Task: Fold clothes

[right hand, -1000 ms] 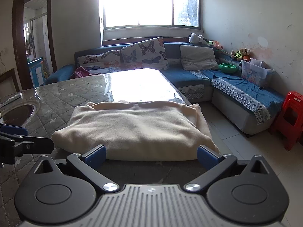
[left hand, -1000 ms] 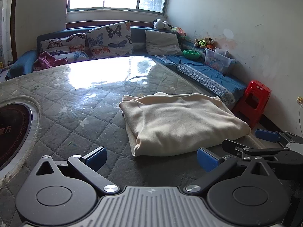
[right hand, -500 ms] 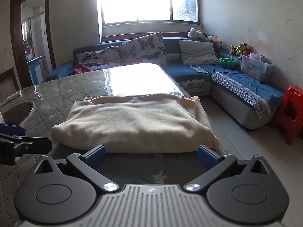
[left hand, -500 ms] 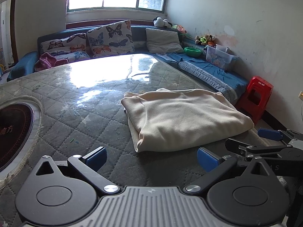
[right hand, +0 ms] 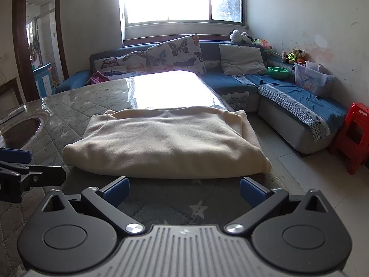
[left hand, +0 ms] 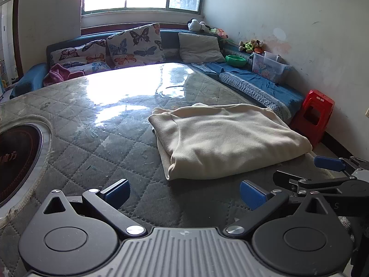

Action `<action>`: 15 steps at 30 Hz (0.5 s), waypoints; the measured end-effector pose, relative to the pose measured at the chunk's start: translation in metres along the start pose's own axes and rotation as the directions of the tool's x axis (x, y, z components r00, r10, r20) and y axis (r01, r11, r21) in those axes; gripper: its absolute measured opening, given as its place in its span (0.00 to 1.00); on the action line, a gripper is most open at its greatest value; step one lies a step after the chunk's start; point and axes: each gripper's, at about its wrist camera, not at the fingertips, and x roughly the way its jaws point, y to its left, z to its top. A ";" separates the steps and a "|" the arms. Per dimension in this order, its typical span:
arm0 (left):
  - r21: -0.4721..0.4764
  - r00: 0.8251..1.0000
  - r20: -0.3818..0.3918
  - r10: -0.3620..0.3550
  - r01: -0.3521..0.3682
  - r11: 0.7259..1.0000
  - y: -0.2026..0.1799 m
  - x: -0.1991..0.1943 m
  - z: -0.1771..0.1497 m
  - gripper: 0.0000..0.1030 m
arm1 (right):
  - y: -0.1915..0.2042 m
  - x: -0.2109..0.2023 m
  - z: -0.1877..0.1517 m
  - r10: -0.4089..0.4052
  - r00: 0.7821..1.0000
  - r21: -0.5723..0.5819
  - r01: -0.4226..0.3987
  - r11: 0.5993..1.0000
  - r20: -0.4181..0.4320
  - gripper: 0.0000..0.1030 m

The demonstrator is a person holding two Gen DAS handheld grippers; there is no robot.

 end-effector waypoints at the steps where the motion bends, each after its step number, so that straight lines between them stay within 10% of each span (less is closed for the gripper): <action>1: 0.001 1.000 -0.001 0.001 -0.001 1.000 0.000 0.000 0.000 1.00 | 0.000 0.001 0.000 0.001 1.000 0.000 -0.001 1.000 -0.002 1.00; 15: 0.003 1.000 -0.007 0.006 -0.006 1.000 -0.001 0.005 -0.002 1.00 | 0.001 0.006 -0.002 0.007 1.000 0.004 -0.007 1.000 -0.017 1.00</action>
